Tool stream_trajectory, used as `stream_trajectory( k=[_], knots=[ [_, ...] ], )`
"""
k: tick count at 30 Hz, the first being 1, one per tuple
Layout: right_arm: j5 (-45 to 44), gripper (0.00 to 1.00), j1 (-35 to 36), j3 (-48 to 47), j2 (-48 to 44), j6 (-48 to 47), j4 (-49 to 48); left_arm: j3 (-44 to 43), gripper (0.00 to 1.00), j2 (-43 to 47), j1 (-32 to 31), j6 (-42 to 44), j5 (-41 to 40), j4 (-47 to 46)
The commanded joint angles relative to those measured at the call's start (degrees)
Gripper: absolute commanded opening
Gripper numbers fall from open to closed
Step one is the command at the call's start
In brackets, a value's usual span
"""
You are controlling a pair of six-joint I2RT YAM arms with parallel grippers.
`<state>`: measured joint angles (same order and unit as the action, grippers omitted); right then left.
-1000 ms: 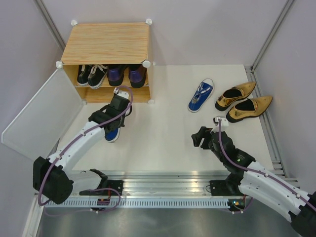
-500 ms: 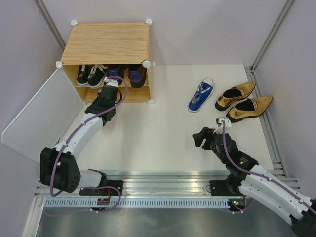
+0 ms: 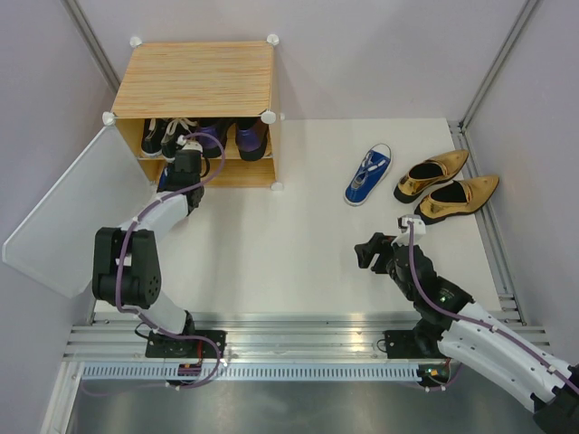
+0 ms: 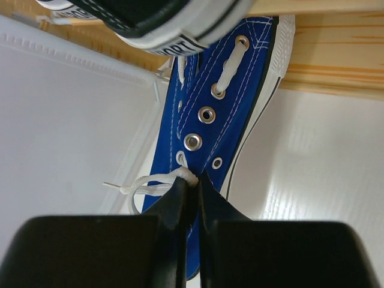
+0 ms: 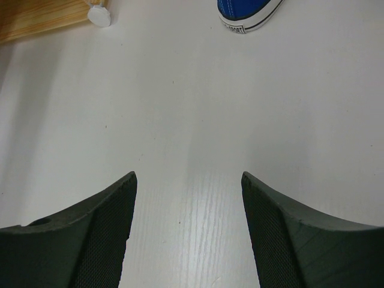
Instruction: Place and organize the shoes in the shoe cabinet
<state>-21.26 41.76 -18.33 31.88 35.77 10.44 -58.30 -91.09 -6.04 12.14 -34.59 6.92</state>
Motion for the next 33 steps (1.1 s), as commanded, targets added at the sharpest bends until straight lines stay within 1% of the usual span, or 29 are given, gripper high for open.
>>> stream_trajectory(
  k=[1, 6, 10, 11, 12, 13, 15, 16, 19, 23, 26, 28, 33],
  knots=[
    [-1.9, 0.75, -0.2, -0.1, 0.8, 0.1, -0.3, -4.4, 0.02, -1.0, 1.6, 1.8, -2.8, -10.4],
    [-2.6, 0.75, -0.2, -0.3, 2.7, -0.2, -0.9, -6.5, 0.02, -4.1, 3.7, 1.4, -2.8, -13.9],
    [-3.0, 0.75, -0.2, -0.4, 3.2, -0.1, -0.8, -8.8, 0.02, -9.2, 4.2, 2.2, -3.7, -15.5],
    [-3.2, 0.75, -0.2, -0.4, 3.3, -0.1, -0.9, -9.9, 0.02, -10.1, 4.4, 1.9, -4.0, -15.7],
    [-3.4, 0.75, -0.2, -0.4, 3.4, -0.2, -0.8, -10.4, 0.06, -10.9, 4.4, 1.3, -4.2, -15.5],
    [-3.4, 0.75, -0.2, -0.4, 3.5, -0.1, -0.8, -10.8, 0.22, -11.6, 4.4, 0.5, -4.0, -15.0],
    [-3.8, 0.75, -0.2, -0.4, 4.0, -0.2, -0.9, -11.0, 0.41, -12.7, 4.4, -2.3, -2.8, -13.6],
    [-3.8, 0.75, -0.1, -0.5, 4.2, -0.3, -0.9, -10.8, 0.61, -12.8, 4.3, -3.0, -1.7, -13.4],
    [-3.5, 0.75, -0.2, -0.7, 4.9, -0.3, -1.0, -9.9, 0.78, -12.5, 4.3, -5.2, -1.2, -12.2],
    [-3.5, 0.75, -0.2, -0.6, 4.4, -0.3, -0.9, -9.8, 0.80, -10.2, 4.3, -8.4, 0.4, -9.4],
    [-3.6, 0.74, -0.1, -0.3, 3.7, -0.3, -0.9, -9.6, 0.80, -7.8, 4.3, -11.1, 3.2, -7.3],
    [-3.5, 0.74, -0.2, -0.3, 3.6, -0.3, -0.9, -9.2, 0.80, -5.2, 4.3, -14.1, 5.9, -3.8],
    [-2.5, 0.74, -0.2, -0.3, 3.7, -0.4, -1.0, -6.9, 0.80, 0.8, 4.3, -18.8, 10.2, -1.0]
  ],
)
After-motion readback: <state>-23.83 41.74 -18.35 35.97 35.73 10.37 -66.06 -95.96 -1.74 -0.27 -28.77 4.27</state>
